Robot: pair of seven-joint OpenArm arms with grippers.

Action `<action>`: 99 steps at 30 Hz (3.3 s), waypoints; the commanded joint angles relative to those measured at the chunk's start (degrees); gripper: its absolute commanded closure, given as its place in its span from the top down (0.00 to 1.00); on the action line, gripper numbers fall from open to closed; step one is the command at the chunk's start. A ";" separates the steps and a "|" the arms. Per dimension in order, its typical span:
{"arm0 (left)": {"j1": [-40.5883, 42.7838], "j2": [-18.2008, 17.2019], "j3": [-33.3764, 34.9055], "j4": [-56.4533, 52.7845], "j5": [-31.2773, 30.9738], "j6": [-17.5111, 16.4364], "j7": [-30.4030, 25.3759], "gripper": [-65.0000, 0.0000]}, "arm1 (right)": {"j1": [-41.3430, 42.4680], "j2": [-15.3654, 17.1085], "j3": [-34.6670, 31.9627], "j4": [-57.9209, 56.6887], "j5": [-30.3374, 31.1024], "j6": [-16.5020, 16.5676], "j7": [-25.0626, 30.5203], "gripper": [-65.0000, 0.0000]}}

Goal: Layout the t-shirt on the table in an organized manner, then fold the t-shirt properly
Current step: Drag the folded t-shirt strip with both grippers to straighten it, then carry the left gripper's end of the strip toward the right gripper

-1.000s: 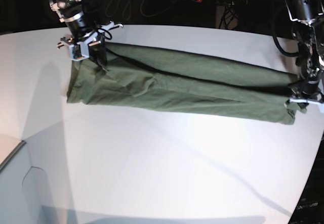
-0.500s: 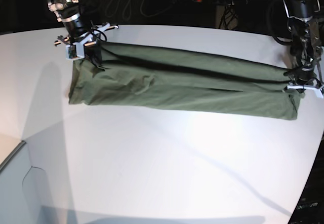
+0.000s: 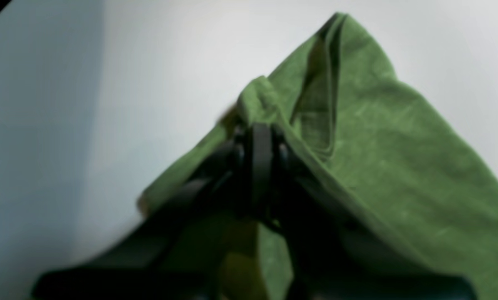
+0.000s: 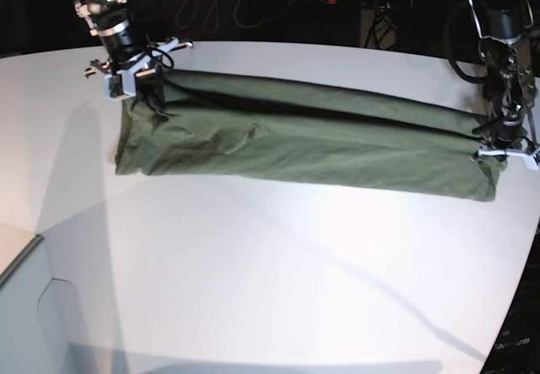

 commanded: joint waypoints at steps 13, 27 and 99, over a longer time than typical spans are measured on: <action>-0.84 -1.13 -0.24 0.72 -0.13 0.13 -1.52 0.71 | 3.96 2.73 0.41 -6.72 0.92 0.40 1.37 0.00; -4.62 -0.96 -0.07 -6.84 -0.13 0.13 -1.52 0.79 | 4.31 2.73 0.15 -8.48 0.92 0.40 1.37 0.00; 15.33 22.34 33.52 30.61 22.64 0.74 -1.96 0.00 | 13.10 3.96 0.33 -8.13 0.83 0.40 -5.57 0.00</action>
